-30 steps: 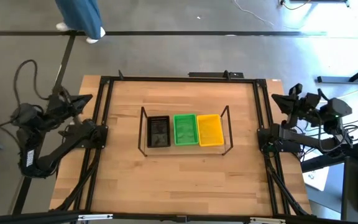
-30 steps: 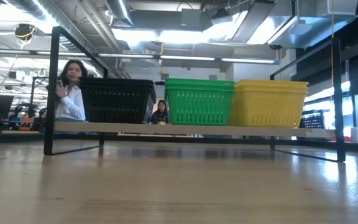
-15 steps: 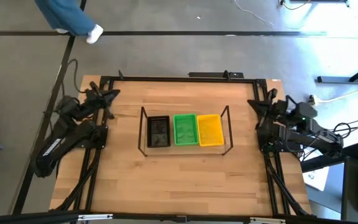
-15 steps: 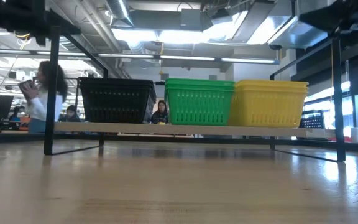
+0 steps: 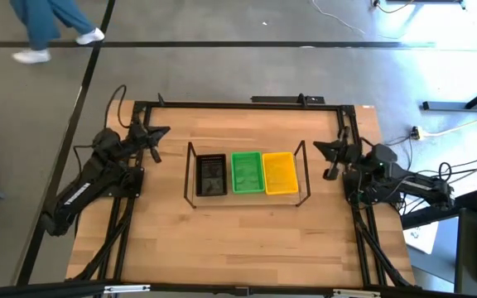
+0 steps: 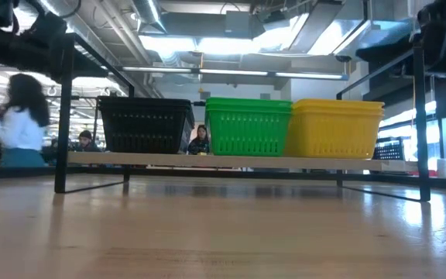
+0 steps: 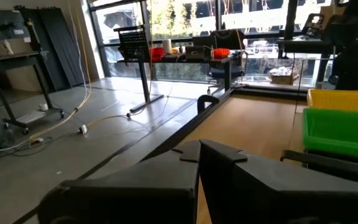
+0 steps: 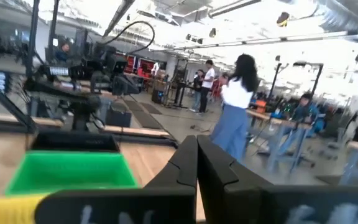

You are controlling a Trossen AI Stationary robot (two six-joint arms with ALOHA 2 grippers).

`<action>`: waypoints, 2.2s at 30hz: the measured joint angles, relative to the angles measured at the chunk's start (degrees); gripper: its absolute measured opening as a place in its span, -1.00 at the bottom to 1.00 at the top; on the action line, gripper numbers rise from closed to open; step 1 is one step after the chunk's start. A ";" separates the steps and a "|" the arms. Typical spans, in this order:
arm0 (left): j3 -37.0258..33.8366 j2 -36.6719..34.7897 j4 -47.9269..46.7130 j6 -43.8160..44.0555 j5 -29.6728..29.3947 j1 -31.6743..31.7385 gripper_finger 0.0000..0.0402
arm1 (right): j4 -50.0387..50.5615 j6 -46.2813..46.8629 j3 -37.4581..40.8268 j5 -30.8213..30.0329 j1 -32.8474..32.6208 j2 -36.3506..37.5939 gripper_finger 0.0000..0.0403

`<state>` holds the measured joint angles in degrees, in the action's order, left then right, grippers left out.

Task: Stack baskets on shelf by color
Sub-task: Return to home position

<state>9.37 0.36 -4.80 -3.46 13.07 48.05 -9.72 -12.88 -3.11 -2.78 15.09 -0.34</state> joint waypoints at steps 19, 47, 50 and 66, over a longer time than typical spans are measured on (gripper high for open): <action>-7.49 0.00 3.90 1.63 0.11 0.02 -1.00 | -1.22 0.49 2.71 7.60 0.04 0.00 -1.00; -8.90 0.00 6.92 2.84 -8.52 0.02 -0.94 | -1.15 1.92 2.68 9.47 0.07 0.00 -0.97; -8.90 0.00 6.93 2.84 -8.52 0.02 -0.95 | -1.15 1.92 2.66 9.47 0.07 0.00 -0.95; -8.90 0.00 6.97 2.84 -8.54 0.00 -0.95 | -1.13 1.92 2.66 9.47 0.07 0.00 -0.97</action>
<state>0.47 0.36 2.17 -0.62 4.54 48.05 -10.85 -10.96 -0.45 6.70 15.16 -0.34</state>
